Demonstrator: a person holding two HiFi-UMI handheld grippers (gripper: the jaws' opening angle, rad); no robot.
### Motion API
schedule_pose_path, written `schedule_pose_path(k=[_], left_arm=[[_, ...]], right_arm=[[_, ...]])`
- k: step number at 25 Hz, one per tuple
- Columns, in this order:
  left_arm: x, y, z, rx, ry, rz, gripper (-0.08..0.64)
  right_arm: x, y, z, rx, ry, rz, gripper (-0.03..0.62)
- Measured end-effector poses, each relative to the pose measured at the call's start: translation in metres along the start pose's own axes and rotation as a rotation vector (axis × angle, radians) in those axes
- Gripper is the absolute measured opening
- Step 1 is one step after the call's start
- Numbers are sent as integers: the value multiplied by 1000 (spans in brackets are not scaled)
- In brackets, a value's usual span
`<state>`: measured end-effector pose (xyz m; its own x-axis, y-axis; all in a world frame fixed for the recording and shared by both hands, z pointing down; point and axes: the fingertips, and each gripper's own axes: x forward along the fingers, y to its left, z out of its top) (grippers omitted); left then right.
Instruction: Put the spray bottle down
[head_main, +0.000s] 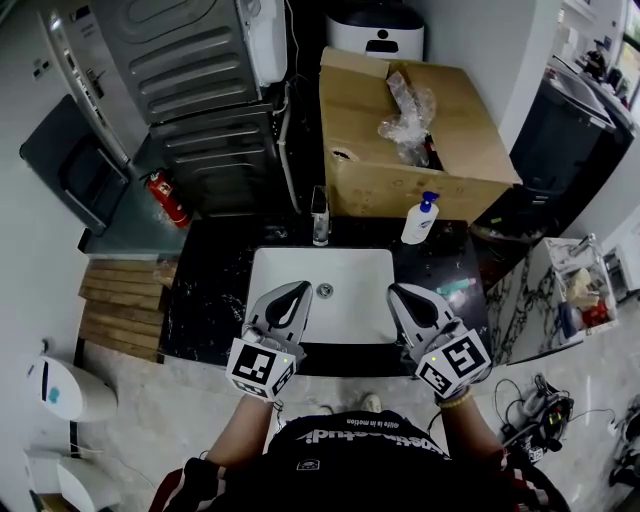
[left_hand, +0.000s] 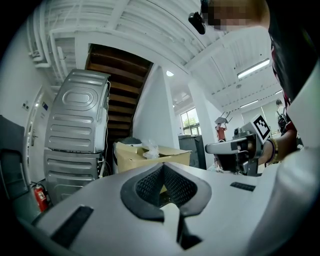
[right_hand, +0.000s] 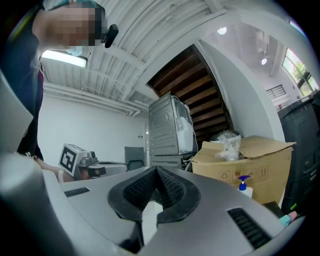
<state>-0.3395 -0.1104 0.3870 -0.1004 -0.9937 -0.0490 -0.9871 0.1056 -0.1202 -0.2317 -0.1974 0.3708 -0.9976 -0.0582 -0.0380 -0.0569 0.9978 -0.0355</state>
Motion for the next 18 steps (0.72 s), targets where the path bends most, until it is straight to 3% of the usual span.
schedule_pose_path(k=[18], left_arm=[[-4,8,-4,-38,-13,7,14]], right_arm=[[4,7,-3,-3,21,3,38]])
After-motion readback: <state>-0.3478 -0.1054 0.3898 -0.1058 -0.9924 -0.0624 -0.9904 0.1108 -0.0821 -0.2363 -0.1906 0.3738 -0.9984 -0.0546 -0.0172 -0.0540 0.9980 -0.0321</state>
